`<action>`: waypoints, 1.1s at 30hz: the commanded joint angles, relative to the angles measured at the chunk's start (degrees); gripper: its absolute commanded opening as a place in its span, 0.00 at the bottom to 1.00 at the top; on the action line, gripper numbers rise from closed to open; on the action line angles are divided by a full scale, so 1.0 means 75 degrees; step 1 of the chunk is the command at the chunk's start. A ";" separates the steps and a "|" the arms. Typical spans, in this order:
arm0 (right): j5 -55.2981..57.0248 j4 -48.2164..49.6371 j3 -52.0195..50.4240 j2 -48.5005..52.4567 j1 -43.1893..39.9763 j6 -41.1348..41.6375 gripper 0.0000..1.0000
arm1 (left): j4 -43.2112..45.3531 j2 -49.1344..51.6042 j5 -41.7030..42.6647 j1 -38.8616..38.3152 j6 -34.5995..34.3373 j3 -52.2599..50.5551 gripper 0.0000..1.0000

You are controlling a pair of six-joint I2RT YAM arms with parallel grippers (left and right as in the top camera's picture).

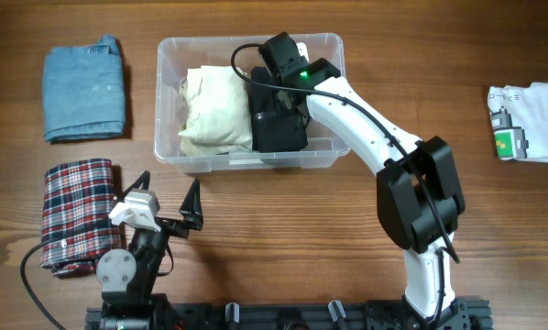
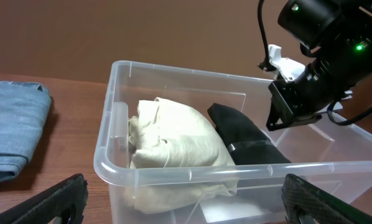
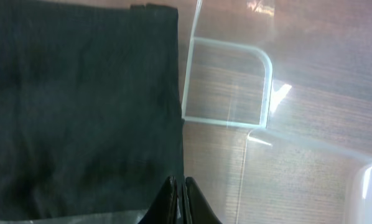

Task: Pack container
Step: 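Lower the black garment beside the cream cloth and open the right gripper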

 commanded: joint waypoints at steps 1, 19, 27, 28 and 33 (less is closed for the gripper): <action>-0.0108 -0.0125 -0.0006 0.0175 -0.0020 -0.0140 0.05 | -0.0003 -0.0055 0.0119 0.0055 0.0154 -0.0050 1.00; -0.1574 0.0111 -0.0017 0.0618 -0.0032 -0.0411 0.04 | -0.0003 -0.0055 0.0119 0.0055 0.0154 -0.0050 1.00; -0.1023 0.0099 0.0047 0.0542 -0.0035 -0.0294 0.04 | -0.0003 -0.0055 0.0119 0.0055 0.0152 -0.0050 1.00; -0.0831 0.0102 0.0064 0.0481 -0.0035 -0.0271 0.04 | -0.0006 -0.0055 0.0119 0.0055 0.0154 -0.0050 1.00; -0.0166 0.0102 0.0251 -0.0274 -0.0128 -0.0152 0.05 | -0.0003 -0.0055 0.0119 0.0055 0.0154 -0.0050 1.00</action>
